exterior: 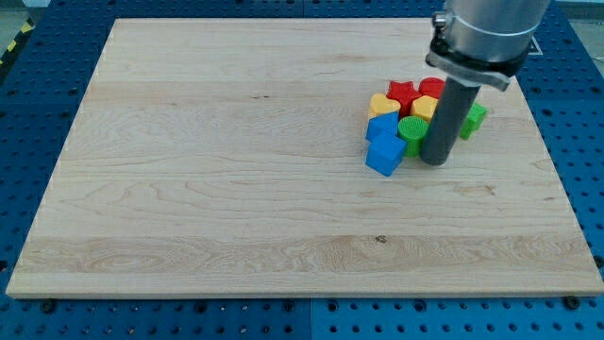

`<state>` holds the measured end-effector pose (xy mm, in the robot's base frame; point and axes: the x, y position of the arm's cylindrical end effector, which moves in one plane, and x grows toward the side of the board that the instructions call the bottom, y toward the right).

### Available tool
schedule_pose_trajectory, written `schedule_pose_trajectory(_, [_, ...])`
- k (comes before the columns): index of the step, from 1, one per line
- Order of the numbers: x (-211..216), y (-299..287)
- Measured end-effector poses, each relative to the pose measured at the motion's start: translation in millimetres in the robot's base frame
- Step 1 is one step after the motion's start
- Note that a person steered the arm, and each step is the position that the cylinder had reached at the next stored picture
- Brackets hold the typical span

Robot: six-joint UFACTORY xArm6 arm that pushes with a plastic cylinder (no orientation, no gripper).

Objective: Move blue cube towards bottom left

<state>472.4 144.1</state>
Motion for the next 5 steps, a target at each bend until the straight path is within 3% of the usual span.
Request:
schedule_pose_trajectory(2, [6, -48])
schedule_pose_trajectory(4, [-11, -18])
schedule_pose_trajectory(5, [-21, -36])
